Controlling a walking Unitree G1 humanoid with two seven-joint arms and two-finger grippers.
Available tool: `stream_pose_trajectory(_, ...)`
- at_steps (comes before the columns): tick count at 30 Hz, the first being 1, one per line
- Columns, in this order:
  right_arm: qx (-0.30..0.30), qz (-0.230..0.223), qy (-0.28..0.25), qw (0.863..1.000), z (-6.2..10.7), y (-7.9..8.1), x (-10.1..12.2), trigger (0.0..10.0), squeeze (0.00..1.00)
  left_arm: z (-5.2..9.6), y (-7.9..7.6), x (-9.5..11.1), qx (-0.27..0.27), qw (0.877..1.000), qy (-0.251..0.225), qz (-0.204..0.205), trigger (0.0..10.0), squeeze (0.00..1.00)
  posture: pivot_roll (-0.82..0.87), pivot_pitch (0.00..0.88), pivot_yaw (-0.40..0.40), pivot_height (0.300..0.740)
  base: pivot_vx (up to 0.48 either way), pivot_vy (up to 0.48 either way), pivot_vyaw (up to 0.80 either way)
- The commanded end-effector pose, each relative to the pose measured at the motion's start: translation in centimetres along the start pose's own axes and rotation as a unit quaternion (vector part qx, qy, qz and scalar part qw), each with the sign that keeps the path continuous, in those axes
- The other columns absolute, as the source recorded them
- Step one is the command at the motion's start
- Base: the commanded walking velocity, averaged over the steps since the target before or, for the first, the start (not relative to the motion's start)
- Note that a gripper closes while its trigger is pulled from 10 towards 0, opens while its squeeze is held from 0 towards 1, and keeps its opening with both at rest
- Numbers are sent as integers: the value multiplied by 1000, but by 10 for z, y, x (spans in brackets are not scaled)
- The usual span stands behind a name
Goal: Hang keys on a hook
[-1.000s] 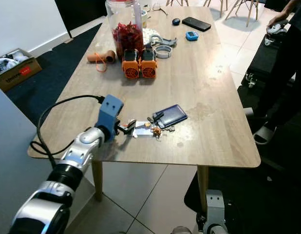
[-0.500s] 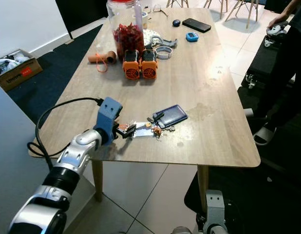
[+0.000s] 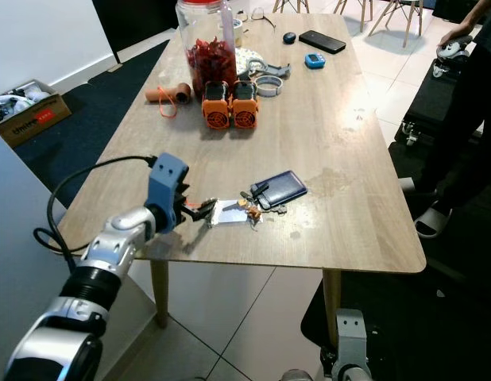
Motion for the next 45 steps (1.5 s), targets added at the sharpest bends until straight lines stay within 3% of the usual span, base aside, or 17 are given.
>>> stream_pose_trajectory(1, -2, -5, 6, 1000, 0, -1, -3, 10000, 0, 4, 7, -5, 1, 1000, 6, 5, 10000, 0, 13, 70, 13, 740, 0, 0, 0)
stream_pose_trajectory(12, -4, -6, 7, 1000, 1, -3, -3, 10000, 0, 8, 13, -7, -9, 1000, 10, -2, 10000, 0, 5, 66, 15, 740, 0, 0, 0)
stream_pose_trajectory(14, -4, -6, 7, 1000, 1, -3, -4, 10000, 0, 9, 16, -8, -1, 1000, 15, -6, 7569, 0, 5, 67, 14, 740, 0, 0, 0)
stream_pose_trajectory(15, -4, -6, 7, 1000, 1, -3, -4, 10000, 0, 9, 19, -10, 5, 1000, 17, -8, 4118, 0, 5, 67, 14, 740, 0, 0, 0)
stream_pose_trajectory(18, -4, -5, 7, 1000, 1, -3, -4, 10000, 0, 9, 20, -11, 9, 1000, 19, -9, 3451, 0, 5, 67, 14, 740, 0, 0, 0)
stream_pose_trajectory(19, -4, -5, 7, 1000, 1, -3, -4, 10000, 0, 10, 21, -12, 11, 1000, 22, -9, 745, 0, 5, 67, 15, 740, 0, 0, 0)
stream_pose_trajectory(20, -4, -5, 8, 1000, 1, -3, -4, 10000, 0, 10, 22, -13, 11, 1000, 24, -10, 4431, 0, 5, 67, 15, 740, 0, 0, 0)
stream_pose_trajectory(22, -4, -5, 8, 1000, 1, -3, -4, 10000, 0, 10, 23, -15, 10, 999, 31, -21, 4431, 0, 4, 67, 15, 740, 0, 0, 0)
stream_pose_trajectory(23, -4, -5, 8, 1000, 1, -3, -4, 10000, 0, 11, 24, -17, 10, 999, 35, -27, 10000, 0, 5, 67, 16, 740, 0, 0, 0)
stream_pose_trajectory(38, -4, -5, 14, 1000, 2, -3, -9, 10000, 0, 15, 31, -18, 1, 999, 43, -27, 10000, 0, 7, 72, 19, 740, 0, 0, 0)
stream_pose_trajectory(40, -4, -5, 14, 1000, 2, -2, -9, 10000, 0, 15, 29, -13, -10, 999, 30, -8, 10000, 0, 7, 72, 19, 740, 0, 0, 0)
stream_pose_trajectory(43, -4, -5, 15, 1000, 2, -2, -10, 10000, 0, 23, 15, 19, -87, 993, -60, 59, 10000, 0, 6, 72, 20, 740, 0, 0, 0)
stream_pose_trajectory(45, -4, -4, 16, 1000, 2, -2, -10, 10000, 0, 30, 10, 29, -124, 986, -90, 68, 10000, 0, 10, 68, 19, 740, 0, 0, 0)
Point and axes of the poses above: a point about 5 cm out from each wrist's last joint towards the gripper, its own z axis pointing back from the gripper into the wrist, its own x axis along the axis of the wrist's last joint, y = z × x, the point moved 6 cm from there along -z, pointing out of the wrist towards the gripper, and after that the axes turned 5 degrees about z, right-handed, at the moved point
